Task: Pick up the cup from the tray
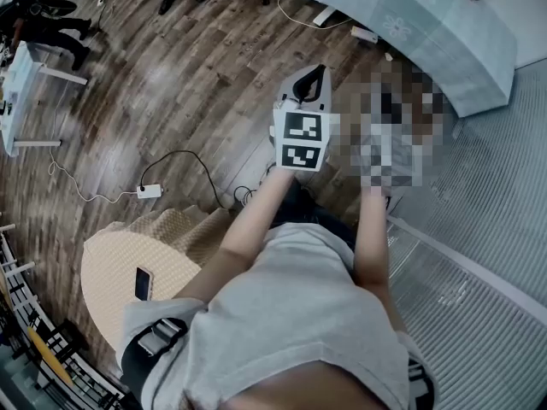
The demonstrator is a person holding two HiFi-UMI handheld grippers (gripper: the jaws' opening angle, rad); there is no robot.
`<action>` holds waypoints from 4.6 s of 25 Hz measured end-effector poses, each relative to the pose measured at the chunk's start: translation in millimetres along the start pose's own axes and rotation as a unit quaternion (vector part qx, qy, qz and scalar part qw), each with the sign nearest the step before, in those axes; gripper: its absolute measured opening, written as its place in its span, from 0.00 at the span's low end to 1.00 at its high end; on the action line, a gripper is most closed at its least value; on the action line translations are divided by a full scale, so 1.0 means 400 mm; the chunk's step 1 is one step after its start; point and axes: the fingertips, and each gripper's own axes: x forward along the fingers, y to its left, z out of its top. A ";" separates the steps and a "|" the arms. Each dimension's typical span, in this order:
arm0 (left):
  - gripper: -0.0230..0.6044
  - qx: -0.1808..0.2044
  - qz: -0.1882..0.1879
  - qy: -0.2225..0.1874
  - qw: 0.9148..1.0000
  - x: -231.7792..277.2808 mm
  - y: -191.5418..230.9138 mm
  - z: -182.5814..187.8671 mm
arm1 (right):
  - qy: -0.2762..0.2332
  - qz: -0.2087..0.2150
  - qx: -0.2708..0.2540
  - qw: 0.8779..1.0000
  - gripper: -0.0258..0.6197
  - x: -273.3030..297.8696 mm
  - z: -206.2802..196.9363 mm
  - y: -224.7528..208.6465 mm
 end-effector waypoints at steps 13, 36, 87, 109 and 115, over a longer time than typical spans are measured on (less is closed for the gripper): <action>0.04 -0.010 0.013 0.015 1.000 0.168 0.062 0.005 | 0.013 -0.002 0.010 1.000 0.05 0.182 0.002 -0.071; 0.04 0.000 -0.022 0.028 0.999 0.773 0.379 0.191 | 0.018 -0.038 0.004 0.999 0.05 0.840 0.131 -0.155; 0.04 -0.015 -0.027 0.071 0.997 1.897 0.448 0.371 | 0.053 -0.013 0.025 0.998 0.05 1.823 0.255 -0.724; 0.04 -0.016 -0.126 0.129 0.983 2.215 0.540 0.312 | 0.134 -0.097 -0.018 0.986 0.40 2.165 0.152 -0.874; 0.04 -0.013 -0.153 0.142 0.978 2.242 0.505 0.285 | 0.155 -0.090 -0.038 0.983 0.46 2.203 0.132 -0.921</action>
